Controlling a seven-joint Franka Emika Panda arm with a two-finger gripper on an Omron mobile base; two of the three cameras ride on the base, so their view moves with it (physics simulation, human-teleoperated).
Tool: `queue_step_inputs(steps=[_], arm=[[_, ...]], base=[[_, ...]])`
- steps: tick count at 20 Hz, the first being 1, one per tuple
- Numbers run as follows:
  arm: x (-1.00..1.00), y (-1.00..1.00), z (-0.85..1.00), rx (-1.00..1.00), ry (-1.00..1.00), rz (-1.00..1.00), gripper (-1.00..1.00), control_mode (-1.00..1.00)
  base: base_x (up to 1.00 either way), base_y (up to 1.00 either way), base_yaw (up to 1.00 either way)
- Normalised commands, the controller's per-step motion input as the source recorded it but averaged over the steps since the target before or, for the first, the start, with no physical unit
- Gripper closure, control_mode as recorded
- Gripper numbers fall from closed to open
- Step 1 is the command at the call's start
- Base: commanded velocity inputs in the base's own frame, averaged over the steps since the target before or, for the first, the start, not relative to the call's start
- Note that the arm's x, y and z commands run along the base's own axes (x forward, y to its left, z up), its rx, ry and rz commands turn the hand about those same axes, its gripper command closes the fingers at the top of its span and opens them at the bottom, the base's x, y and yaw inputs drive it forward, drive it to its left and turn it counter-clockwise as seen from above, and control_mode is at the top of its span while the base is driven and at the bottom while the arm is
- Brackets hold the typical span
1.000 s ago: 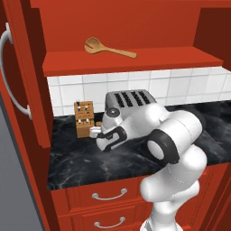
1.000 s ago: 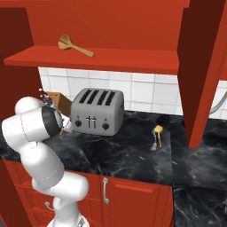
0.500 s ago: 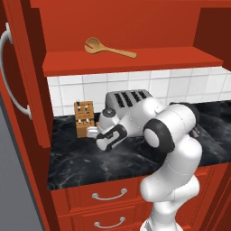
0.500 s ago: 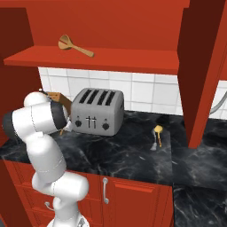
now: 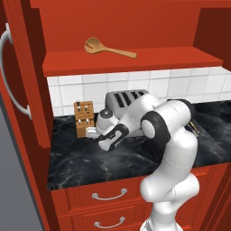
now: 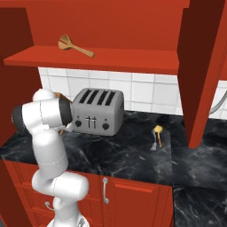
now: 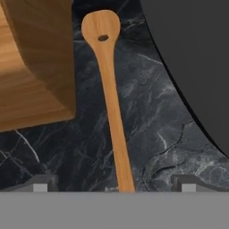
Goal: Organize the utensils by type. Pick up the wooden spoons from the counter and place them in the open cabinet. Then pick up the metallic utensils from the counter and place them in the open drawer.
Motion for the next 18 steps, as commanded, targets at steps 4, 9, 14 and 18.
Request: queue_step_inputs(steps=[4, 9, 14, 18], arm=[[0.24, 0.00, -0.22, 0.00, 0.00, 0.00, -1.00, -1.00], [0.13, 0.00, -0.30, 0.00, 0.00, 0.00, -1.00, -1.00], [0.04, 0.00, -0.53, 0.00, 0.01, 0.00, -1.00, -1.00], [0.08, 0.00, -0.57, 0.00, 0.01, 0.00, 1.00, -1.00]], base=[[0.00, 0.00, 0.00], [0.00, 0.00, 0.00], [0.00, 0.00, 0.00], [0.00, 0.00, 0.00]])
